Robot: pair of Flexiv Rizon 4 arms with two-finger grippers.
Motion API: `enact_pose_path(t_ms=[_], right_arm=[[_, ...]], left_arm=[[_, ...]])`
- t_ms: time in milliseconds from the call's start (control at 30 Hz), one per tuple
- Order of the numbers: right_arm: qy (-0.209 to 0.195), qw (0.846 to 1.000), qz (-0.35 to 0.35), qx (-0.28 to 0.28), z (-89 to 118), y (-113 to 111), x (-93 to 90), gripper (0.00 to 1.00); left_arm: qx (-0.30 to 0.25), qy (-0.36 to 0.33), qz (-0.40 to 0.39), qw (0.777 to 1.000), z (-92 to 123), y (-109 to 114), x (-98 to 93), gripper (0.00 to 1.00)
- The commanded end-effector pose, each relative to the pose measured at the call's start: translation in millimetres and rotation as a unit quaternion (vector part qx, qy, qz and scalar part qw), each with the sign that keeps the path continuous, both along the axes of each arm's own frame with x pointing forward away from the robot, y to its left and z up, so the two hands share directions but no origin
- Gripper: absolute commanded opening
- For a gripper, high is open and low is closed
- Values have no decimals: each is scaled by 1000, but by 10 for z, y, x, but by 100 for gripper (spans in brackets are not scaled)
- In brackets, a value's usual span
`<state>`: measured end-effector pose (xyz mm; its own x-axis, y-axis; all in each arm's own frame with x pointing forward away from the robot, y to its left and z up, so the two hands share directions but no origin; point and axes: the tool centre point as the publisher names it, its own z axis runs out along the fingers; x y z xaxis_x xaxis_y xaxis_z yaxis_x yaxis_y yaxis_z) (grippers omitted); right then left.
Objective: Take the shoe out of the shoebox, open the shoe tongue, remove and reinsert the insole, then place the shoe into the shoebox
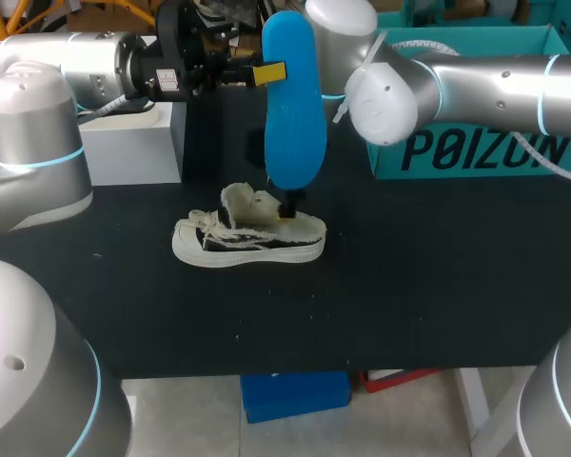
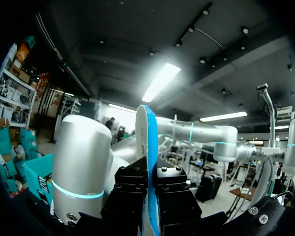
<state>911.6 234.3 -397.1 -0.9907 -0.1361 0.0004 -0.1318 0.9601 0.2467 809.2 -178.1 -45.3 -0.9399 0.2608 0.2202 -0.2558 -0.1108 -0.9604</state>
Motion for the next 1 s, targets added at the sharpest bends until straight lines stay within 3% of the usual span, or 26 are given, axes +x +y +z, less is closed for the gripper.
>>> enact_pose_path(t_ms=[33, 400, 433, 467, 500, 533, 1000], right_arm=[[6, 1000, 6, -5, -29, 97, 68, 100], [19, 1000, 14, -8, -70, 165, 44, 100], [21, 1000, 13, -8, -90, 164, 32, 86], [31, 999, 14, -6, -113, 162, 20, 32], [42, 999, 16, -4, -141, 161, 7, 0], [58, 998, 18, 0, -179, 154, -8, 0], [58, 998, 18, 0, -179, 154, -8, 0]], left_arm=[[0, 0, 2, 1000, -5, -7, -12, 0], [0, 0, 2, 1000, -5, -7, -12, 0], [0, 0, 2, 1000, -5, -7, -12, 0], [0, 0, 2, 1000, -5, -7, -12, 0], [0, 0, 2, 1000, -5, -7, -12, 0], [0, 0, 2, 1000, -5, -7, -12, 0], [0, 0, 2, 1000, -5, -7, -12, 0]])
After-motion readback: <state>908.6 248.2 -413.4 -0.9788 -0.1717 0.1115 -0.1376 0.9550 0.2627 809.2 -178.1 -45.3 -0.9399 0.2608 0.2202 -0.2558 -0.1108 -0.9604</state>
